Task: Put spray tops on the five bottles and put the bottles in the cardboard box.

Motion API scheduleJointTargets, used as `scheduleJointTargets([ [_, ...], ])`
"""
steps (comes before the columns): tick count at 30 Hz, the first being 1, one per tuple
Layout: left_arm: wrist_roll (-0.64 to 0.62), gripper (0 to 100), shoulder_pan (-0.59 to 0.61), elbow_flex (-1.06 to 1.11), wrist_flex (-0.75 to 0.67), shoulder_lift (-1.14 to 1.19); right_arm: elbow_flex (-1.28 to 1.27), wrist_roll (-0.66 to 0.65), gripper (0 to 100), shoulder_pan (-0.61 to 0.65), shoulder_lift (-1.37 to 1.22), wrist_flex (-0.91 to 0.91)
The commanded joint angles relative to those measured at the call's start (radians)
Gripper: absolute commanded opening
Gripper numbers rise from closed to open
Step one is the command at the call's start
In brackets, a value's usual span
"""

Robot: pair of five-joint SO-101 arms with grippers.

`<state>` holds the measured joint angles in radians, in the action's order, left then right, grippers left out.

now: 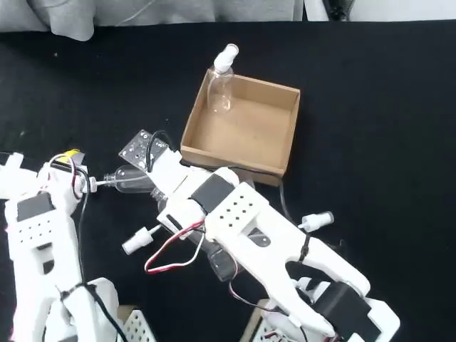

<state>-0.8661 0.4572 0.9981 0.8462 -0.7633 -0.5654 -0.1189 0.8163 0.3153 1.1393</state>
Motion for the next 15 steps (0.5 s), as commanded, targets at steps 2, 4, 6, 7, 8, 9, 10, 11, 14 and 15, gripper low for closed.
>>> scheduleJointTargets([
  [2,-0.009,26,0.022,-0.110,0.003,0.097,0.071,-0.006,8.1,-0.023,0.050,-0.012],
  [4,-0.011,26,0.024,-0.130,0.003,0.141,0.071,-0.006,8.1,-0.023,0.050,-0.012],
  [6,-0.025,26,0.024,-0.150,0.003,0.187,0.071,-0.006,8.1,-0.023,0.050,-0.012],
  [7,-0.026,26,0.024,-0.159,0.003,0.212,0.071,-0.006,8.1,-0.023,0.050,-0.012],
  [8,-0.028,26,0.025,-0.171,0.005,0.236,0.071,-0.006,8.1,-0.023,0.050,-0.012],
  [9,-0.028,26,0.025,-0.183,0.005,0.261,0.071,-0.006,8.1,-0.023,0.050,-0.012],
  [10,-0.028,26,0.027,-0.194,0.005,0.287,0.071,-0.006,8.1,-0.023,0.050,-0.012],
  [11,-0.029,26,0.028,-0.206,0.005,0.311,0.071,-0.006,8.1,-0.023,0.050,-0.012],
  [14,-0.029,26,0.048,-0.245,0.005,0.381,0.071,-0.006,8.1,-0.023,0.050,-0.012],
  [15,-0.029,26,0.051,-0.257,0.005,0.402,0.070,-0.006,8.1,-0.023,0.050,-0.012],
])
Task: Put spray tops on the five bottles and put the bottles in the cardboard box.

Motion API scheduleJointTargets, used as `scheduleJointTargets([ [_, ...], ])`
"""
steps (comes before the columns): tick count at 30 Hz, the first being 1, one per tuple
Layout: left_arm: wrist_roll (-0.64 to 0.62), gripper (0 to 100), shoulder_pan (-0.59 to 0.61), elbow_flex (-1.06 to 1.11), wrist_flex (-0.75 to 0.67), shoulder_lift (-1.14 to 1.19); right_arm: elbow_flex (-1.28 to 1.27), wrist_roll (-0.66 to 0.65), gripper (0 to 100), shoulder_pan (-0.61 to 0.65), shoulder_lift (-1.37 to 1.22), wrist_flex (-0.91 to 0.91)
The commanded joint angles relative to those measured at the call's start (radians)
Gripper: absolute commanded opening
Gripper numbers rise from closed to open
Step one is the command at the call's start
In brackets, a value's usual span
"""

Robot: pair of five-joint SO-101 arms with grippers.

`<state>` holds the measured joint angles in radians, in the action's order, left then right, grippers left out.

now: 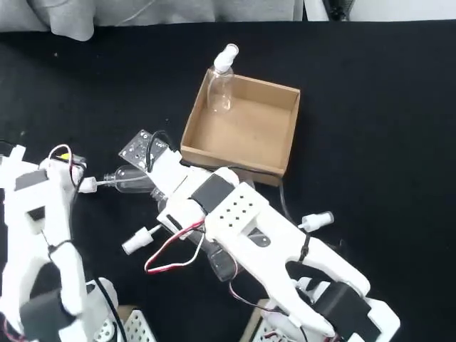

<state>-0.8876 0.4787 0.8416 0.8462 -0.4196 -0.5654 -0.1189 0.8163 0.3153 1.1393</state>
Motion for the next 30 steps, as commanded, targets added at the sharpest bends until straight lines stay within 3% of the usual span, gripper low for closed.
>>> scheduleJointTargets([
  [1,-0.008,26,0.031,-0.111,0.005,0.080,0.070,-0.006,8.1,-0.023,0.050,-0.012],
  [30,-0.008,26,0.030,-0.357,0.003,0.499,0.047,-0.008,8.1,-0.021,0.050,-0.034],
])
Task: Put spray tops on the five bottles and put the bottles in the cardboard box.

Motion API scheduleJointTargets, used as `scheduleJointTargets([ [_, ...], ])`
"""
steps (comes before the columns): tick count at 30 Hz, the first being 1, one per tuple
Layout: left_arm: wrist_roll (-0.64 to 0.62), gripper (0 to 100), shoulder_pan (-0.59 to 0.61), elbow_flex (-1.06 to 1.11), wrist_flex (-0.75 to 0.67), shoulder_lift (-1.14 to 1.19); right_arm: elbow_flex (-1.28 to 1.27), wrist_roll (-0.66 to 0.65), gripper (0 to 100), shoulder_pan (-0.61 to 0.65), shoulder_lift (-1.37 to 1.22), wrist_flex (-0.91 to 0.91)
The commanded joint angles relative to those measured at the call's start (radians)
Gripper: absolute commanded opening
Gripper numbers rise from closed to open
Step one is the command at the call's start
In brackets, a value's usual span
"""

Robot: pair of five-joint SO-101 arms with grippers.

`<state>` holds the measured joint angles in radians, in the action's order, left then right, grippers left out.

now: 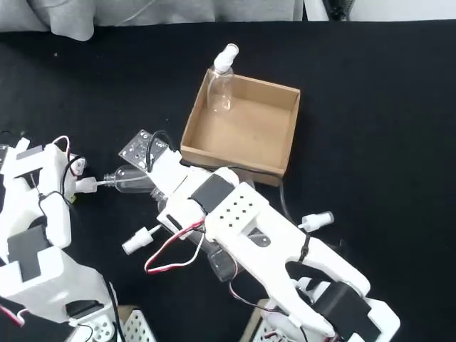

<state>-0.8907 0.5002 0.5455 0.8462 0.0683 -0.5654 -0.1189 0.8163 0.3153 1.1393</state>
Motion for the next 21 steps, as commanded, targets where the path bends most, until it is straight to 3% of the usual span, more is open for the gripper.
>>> scheduleJointTargets([
  [1,-0.005,24,0.008,-0.062,-0.002,0.017,0.047,-0.008,8.1,-0.021,0.050,-0.034],
  [7,0.000,10,0.010,-0.093,-0.003,0.046,0.047,-0.008,8.1,-0.021,0.050,-0.034],
  [17,-0.003,8,0.033,-0.110,0.002,0.044,0.047,-0.008,8.1,-0.021,0.050,-0.034],
  [21,-0.003,3,0.059,-0.110,0.002,0.043,0.047,-0.008,8.1,-0.021,0.050,-0.034],
])
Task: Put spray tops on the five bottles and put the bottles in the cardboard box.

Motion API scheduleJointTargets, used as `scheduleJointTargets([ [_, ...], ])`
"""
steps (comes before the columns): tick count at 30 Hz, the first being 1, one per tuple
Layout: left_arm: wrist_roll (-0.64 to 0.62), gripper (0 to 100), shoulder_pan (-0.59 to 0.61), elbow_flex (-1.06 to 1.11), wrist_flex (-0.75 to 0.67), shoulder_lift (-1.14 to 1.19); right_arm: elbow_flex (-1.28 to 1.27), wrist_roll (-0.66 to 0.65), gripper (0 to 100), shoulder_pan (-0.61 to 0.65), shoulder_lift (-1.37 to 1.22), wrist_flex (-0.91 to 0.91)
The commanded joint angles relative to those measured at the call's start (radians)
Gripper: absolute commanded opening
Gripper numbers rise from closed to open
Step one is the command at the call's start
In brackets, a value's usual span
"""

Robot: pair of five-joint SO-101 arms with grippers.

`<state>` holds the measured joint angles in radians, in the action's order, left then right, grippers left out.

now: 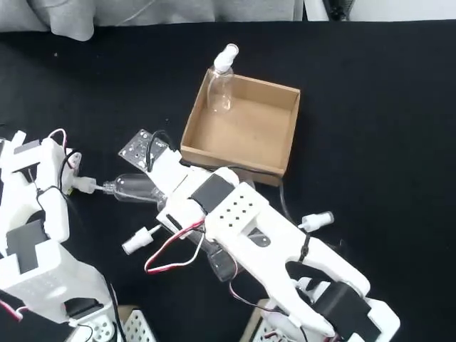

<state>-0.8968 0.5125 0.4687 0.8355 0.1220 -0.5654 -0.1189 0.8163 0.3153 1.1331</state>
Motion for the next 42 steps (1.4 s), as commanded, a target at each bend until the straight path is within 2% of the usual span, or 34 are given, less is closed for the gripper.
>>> scheduleJointTargets([
  [1,0.003,3,0.053,-0.038,0.012,-0.011,0.047,-0.008,8.1,-0.021,0.050,-0.028],
  [22,0.006,3,0.205,-0.139,0.025,-0.011,0.047,-0.008,8.1,-0.020,0.050,-0.029],
  [33,0.009,3,0.334,-0.456,0.282,-0.011,0.044,-0.005,8.1,-0.020,0.050,-0.041],
  [42,0.009,3,0.354,-0.584,0.388,-0.011,0.044,-0.006,8.0,-0.020,0.050,-0.041],
])
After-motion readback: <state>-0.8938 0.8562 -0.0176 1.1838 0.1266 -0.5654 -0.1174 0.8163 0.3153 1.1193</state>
